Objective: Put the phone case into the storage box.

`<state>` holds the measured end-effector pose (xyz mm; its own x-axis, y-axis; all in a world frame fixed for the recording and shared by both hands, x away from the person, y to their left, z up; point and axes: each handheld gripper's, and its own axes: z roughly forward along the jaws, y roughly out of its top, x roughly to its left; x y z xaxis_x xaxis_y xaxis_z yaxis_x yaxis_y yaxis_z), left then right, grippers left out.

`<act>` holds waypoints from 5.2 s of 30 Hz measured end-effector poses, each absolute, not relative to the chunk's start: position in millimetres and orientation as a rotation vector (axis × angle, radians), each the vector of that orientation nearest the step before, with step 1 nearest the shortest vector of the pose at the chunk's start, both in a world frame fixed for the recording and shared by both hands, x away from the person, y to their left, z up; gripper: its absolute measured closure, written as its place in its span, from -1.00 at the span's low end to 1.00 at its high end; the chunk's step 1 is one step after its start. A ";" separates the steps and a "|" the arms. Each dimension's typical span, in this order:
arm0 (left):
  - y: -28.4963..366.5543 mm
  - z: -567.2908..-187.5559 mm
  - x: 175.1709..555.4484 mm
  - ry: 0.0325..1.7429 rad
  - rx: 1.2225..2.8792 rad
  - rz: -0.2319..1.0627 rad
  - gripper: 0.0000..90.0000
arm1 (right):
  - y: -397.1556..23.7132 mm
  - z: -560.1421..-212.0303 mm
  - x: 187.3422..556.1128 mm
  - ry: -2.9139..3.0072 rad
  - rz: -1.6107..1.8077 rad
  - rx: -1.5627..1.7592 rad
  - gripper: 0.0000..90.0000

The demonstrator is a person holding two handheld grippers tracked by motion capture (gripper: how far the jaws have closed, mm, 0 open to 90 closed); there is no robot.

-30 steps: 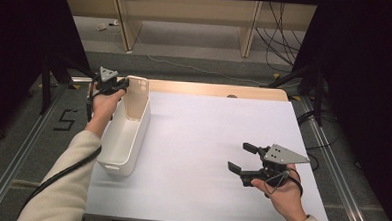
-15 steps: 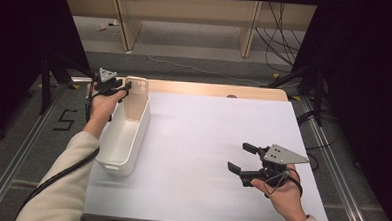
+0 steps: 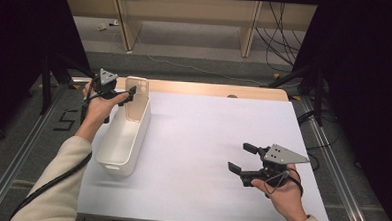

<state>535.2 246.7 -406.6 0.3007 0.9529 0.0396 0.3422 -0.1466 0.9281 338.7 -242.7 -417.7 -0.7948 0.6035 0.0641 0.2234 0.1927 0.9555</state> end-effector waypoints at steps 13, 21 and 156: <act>238.8 -400.0 512.3 1.102 1.713 0.853 -0.79 | -243.7 -417.1 339.0 2.150 1.614 0.780 -0.63; 236.8 -396.0 497.0 1.069 1.705 0.864 -0.78 | -242.3 -417.9 339.9 2.134 1.635 0.775 -0.63; 187.4 -412.8 338.7 0.578 1.726 0.552 -0.82 | -256.9 -418.9 334.5 2.132 1.596 0.774 -0.63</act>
